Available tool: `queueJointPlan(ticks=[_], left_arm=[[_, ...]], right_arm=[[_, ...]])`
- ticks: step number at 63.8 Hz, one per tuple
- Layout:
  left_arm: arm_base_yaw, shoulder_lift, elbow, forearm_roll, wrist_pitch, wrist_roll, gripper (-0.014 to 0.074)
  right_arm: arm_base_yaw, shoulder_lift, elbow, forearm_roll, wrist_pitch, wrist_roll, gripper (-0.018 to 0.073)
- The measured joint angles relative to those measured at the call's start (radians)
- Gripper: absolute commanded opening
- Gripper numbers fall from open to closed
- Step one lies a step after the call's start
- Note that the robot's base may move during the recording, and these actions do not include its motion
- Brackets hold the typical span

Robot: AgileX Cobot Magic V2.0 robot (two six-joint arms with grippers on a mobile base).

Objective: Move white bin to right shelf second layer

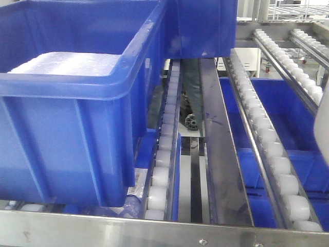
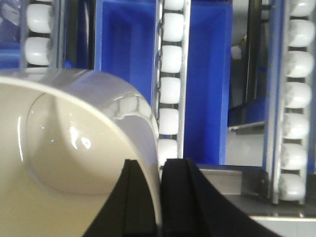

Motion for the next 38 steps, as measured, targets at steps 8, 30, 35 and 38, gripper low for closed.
queueJointPlan(ticks=[8, 30, 35, 38], left_arm=[[0.000, 0.000, 0.000, 0.000, 0.000, 0.000, 0.0085], [0.000, 0.000, 0.000, 0.000, 0.000, 0.000, 0.0085], [0.000, 0.000, 0.000, 0.000, 0.000, 0.000, 0.0085], [0.000, 0.000, 0.000, 0.000, 0.000, 0.000, 0.0085]], right_arm=[[0.000, 0.052, 0.000, 0.000, -0.035, 0.000, 0.0057], [-0.045, 0.073, 0.084, 0.009, -0.130, -0.018, 0.0057], [-0.045, 0.074, 0.101, 0.016, -0.153, -0.031, 0.0057], [-0.045, 0.074, 0.106, 0.019, -0.164, -0.036, 0.0057]])
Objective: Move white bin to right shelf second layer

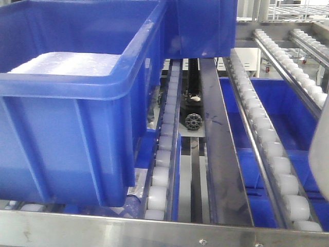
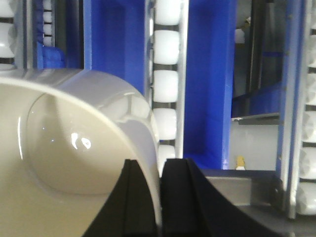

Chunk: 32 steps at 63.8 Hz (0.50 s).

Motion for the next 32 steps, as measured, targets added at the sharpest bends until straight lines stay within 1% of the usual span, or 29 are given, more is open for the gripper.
queueJointPlan(ticks=[14, 32], left_arm=[[0.000, 0.000, 0.000, 0.000, 0.000, 0.000, 0.0085], [0.000, 0.000, 0.000, 0.000, 0.000, 0.000, 0.0085]], right_arm=[[-0.002, 0.020, 0.037, 0.025, -0.046, -0.018, 0.0057], [-0.008, 0.105, 0.035, 0.025, -0.113, -0.023, 0.0057]])
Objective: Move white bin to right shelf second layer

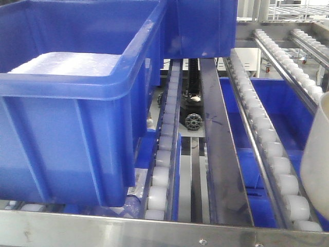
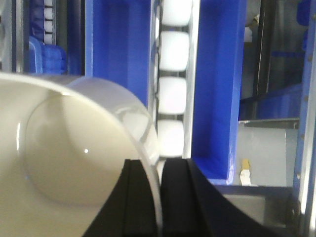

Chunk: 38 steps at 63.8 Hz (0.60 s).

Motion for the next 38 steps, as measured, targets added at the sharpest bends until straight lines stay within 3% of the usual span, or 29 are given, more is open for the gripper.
queueJointPlan(ticks=[9, 22, 38], left_arm=[[0.000, 0.000, 0.000, 0.000, 0.000, 0.000, 0.0085], [0.000, 0.000, 0.000, 0.000, 0.000, 0.000, 0.0085], [0.000, 0.000, 0.000, 0.000, 0.000, 0.000, 0.0085]], right_arm=[[0.000, 0.015, -0.003, 0.000, -0.027, -0.002, 0.0104], [0.000, 0.026, -0.001, 0.000, -0.015, -0.002, 0.0337], [0.000, -0.021, -0.023, 0.005, 0.058, -0.002, 0.0365]])
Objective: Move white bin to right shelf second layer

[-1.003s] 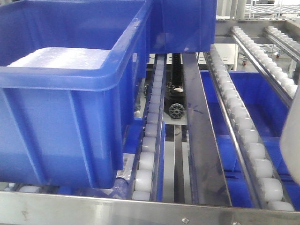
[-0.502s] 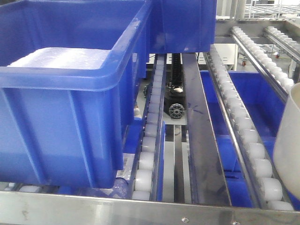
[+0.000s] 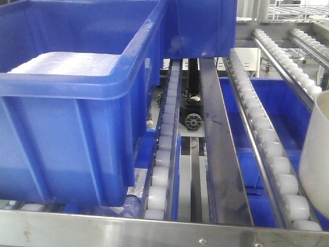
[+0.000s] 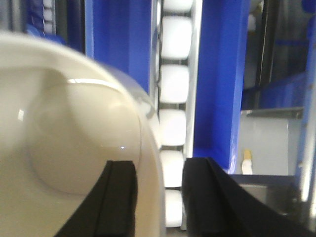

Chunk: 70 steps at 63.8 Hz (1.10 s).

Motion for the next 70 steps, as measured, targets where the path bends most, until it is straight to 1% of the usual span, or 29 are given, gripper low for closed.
queueJointPlan(ticks=[8, 23, 31, 37, 51, 63, 70], left_arm=[[0.000, 0.000, 0.000, 0.000, 0.000, 0.000, 0.0085], [0.000, 0.000, 0.000, 0.000, 0.000, 0.000, 0.0085], [0.000, 0.000, 0.000, 0.000, 0.000, 0.000, 0.0085], [0.000, 0.000, 0.000, 0.000, 0.000, 0.000, 0.0085], [0.000, 0.000, 0.000, 0.000, 0.000, 0.000, 0.0085], [0.000, 0.000, 0.000, 0.000, 0.000, 0.000, 0.0085], [0.000, 0.000, 0.000, 0.000, 0.000, 0.000, 0.0085]], right_arm=[[0.000, -0.062, -0.028, 0.000, 0.043, 0.000, 0.0387], [0.000, -0.157, -0.034, 0.000, 0.153, 0.000, 0.0382], [0.000, -0.244, -0.029, 0.000, 0.168, 0.000, 0.0377], [0.000, -0.347, 0.000, 0.000, 0.170, 0.000, 0.0318], [0.000, -0.551, 0.119, 0.000, 0.119, -0.002, 0.0049], [0.000, -0.657, 0.187, 0.013, 0.063, -0.002, 0.0057], [0.000, -0.734, 0.228, 0.024, 0.000, -0.002, 0.0057]])
